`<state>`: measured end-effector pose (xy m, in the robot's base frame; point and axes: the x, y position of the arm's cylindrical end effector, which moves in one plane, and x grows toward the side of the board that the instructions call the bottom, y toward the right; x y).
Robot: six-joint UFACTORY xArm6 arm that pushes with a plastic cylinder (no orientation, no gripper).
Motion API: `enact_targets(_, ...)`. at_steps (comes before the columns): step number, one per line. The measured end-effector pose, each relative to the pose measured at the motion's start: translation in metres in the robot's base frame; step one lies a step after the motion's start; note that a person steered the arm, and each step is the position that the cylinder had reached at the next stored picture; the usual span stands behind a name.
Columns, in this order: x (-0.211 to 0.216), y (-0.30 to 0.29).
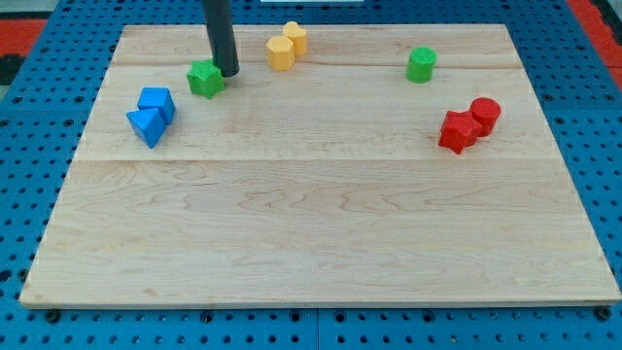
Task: Move the green star top right to the blue cube
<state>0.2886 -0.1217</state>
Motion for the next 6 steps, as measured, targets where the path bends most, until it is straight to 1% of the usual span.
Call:
enact_targets(1, 0.002, 0.022)
enact_targets(2, 0.006, 0.073)
enact_targets(3, 0.009, 0.07)
enact_targets(4, 0.022, 0.052)
enact_targets(5, 0.022, 0.037)
enact_targets(6, 0.022, -0.004)
